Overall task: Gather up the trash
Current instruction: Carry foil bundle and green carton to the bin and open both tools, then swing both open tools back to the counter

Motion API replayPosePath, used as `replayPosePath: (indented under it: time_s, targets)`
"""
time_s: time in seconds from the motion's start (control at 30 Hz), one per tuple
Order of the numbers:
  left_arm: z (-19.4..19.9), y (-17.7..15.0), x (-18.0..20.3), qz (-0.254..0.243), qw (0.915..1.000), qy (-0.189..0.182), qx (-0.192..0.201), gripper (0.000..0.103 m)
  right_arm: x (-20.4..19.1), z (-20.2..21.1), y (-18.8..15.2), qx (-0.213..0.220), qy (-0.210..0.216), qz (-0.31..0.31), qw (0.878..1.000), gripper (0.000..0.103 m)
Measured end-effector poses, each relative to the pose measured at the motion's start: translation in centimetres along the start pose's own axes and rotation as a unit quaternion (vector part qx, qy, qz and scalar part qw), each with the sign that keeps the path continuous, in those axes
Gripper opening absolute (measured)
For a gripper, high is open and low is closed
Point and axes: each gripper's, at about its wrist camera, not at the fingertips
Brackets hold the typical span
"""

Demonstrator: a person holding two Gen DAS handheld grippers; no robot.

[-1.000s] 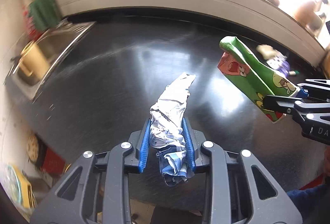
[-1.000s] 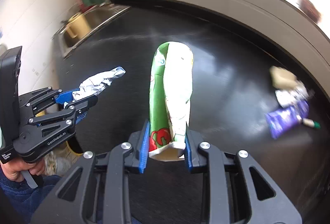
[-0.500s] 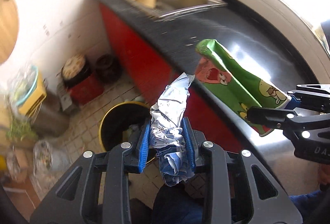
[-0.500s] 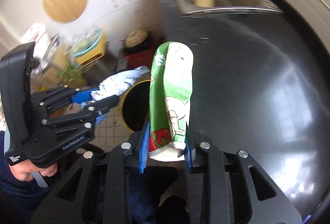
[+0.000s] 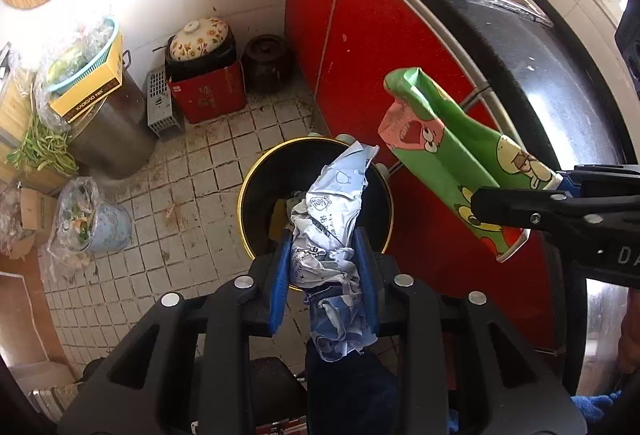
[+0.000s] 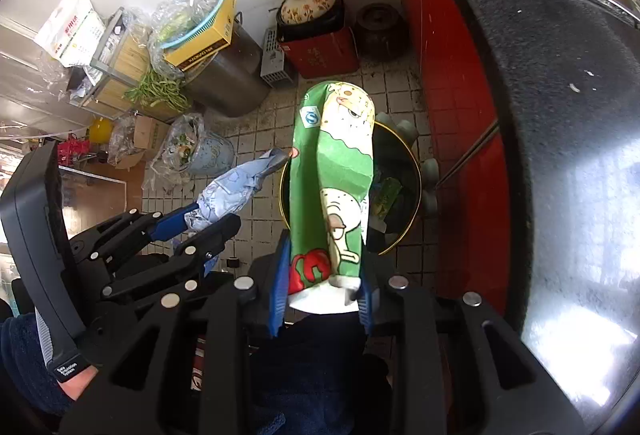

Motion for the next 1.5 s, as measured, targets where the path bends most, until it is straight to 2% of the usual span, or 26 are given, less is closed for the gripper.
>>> replayPosePath:
  time_s: [0.3,0.43,0.5,0.53,0.57,0.73,0.9,0.97,1.1,1.2,1.3,1.4,1.47,1.5]
  targets:
    - [-1.7,0.5,-1.3,0.007,0.9999,0.004,-0.008,0.030,0.5,-0.7,0.9,-0.007,-0.010,0.001,1.000,0.031]
    - [-1.9,0.8,-1.4,0.002,0.9999,-0.004,-0.011,0.031,0.4,-1.0,1.1,-0.006,-0.009,-0.001,1.000,0.035]
    - [-1.9,1.0,-1.4,-0.004,1.0000,-0.002,-0.009,0.038,0.5,-0.5,0.9,0.001,-0.015,0.001,1.000,0.048]
    - [-1.9,1.1,-1.3,-0.007,1.0000,-0.001,-0.007,0.045,0.5,-0.3,0.9,0.005,-0.017,-0.001,1.000,0.056]
    - [-1.8,1.1,-1.3,-0.009,1.0000,0.003,-0.004,0.054,0.6,-0.1,1.0,0.009,-0.014,-0.003,1.000,0.057]
    - [-1.5,1.3,-1.2,-0.011,0.9999,0.007,0.005,0.073,1.0,1.0,0.2,0.022,-0.006,-0.009,1.000,0.061]
    - [-0.9,1.9,0.1,-0.025,0.9996,0.005,0.008,0.084,1.9,4.4,-1.5,0.051,-0.001,-0.011,0.999,0.064]
    - [-0.4,2.2,1.3,-0.038,0.9991,0.007,0.014,0.091,2.7,6.7,-2.6,0.075,-0.009,-0.020,0.997,0.073]
    - [0.9,3.2,5.0,-0.081,0.9963,-0.007,0.028,0.091,6.1,11.7,-6.3,0.122,-0.025,-0.060,0.990,0.075]
    - [2.3,3.8,10.0,-0.146,0.9878,-0.028,0.046,0.092,9.8,15.9,-10.5,0.163,-0.075,-0.111,0.978,0.079]
    - [3.0,3.7,16.5,-0.225,0.9709,-0.064,0.054,0.093,13.8,19.6,-15.6,0.193,-0.123,-0.184,0.956,0.079]
    - [3.4,2.4,23.8,-0.306,0.9451,-0.101,0.053,0.093,17.6,22.9,-22.4,0.216,-0.169,-0.270,0.923,0.079]
    - [3.8,0.7,29.0,-0.360,0.9224,-0.132,0.045,0.093,19.6,24.5,-26.6,0.222,-0.194,-0.321,0.900,0.079]
    - [4.2,-0.7,32.0,-0.391,0.9065,-0.153,0.041,0.093,20.5,25.4,-29.0,0.226,-0.204,-0.350,0.886,0.079]
Point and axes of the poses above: each gripper's, at about its wrist camera, not at the fingertips, and z roughly against the way its jaws point, x to its right, y to its top, and after that the axes turned 3 degrees about -y, right-handed
